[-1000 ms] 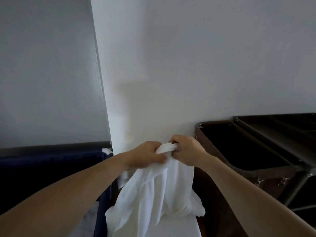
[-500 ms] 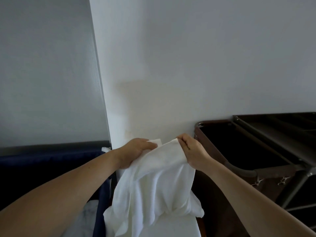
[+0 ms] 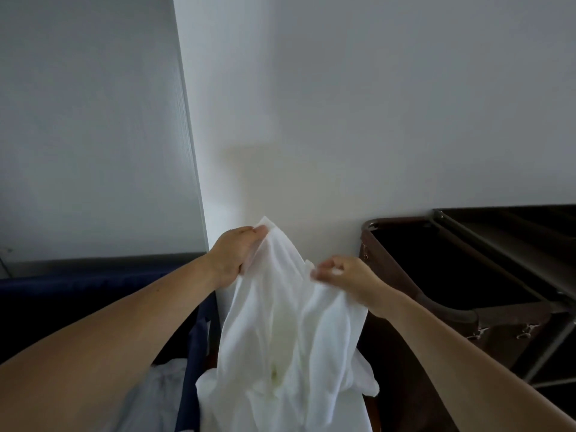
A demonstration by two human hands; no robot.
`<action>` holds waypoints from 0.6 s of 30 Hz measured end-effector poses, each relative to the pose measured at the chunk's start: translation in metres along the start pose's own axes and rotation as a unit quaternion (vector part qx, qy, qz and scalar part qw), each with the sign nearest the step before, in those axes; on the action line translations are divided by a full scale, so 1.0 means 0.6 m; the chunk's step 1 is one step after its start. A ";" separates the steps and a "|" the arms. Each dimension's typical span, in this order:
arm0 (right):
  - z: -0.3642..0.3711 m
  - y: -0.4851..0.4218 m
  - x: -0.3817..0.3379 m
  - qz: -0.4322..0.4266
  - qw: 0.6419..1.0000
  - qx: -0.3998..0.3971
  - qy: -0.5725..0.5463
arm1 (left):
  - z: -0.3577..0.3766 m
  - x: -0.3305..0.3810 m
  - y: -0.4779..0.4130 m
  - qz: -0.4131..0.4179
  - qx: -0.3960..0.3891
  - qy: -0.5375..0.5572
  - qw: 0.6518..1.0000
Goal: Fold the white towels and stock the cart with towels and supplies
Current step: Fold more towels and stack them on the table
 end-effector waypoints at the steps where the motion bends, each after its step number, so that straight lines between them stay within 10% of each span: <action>1: 0.004 0.002 -0.002 -0.003 0.996 -0.040 0.080 | 0.003 0.002 0.006 -0.009 0.006 0.019 1.000; 4: 0.009 -0.002 -0.004 -0.014 0.981 -0.055 0.187 | 0.007 -0.005 0.006 -0.046 0.018 0.048 0.998; 13: -0.004 -0.006 -0.029 -0.040 0.995 0.067 0.055 | -0.013 -0.009 -0.001 -0.035 -0.132 0.039 0.990; 18: -0.004 -0.002 -0.031 -0.059 0.994 0.079 0.041 | -0.002 -0.012 -0.006 -0.012 -0.023 0.029 0.999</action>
Point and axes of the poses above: each hand's wrist, its own y-axis away from the middle knuckle, its own z-axis out of the palm, x = y × z, the point moved 2 cm from there along -y, towards the middle knuckle, and after that the axes turned 10 degrees about -z, right-handed, at the moved point
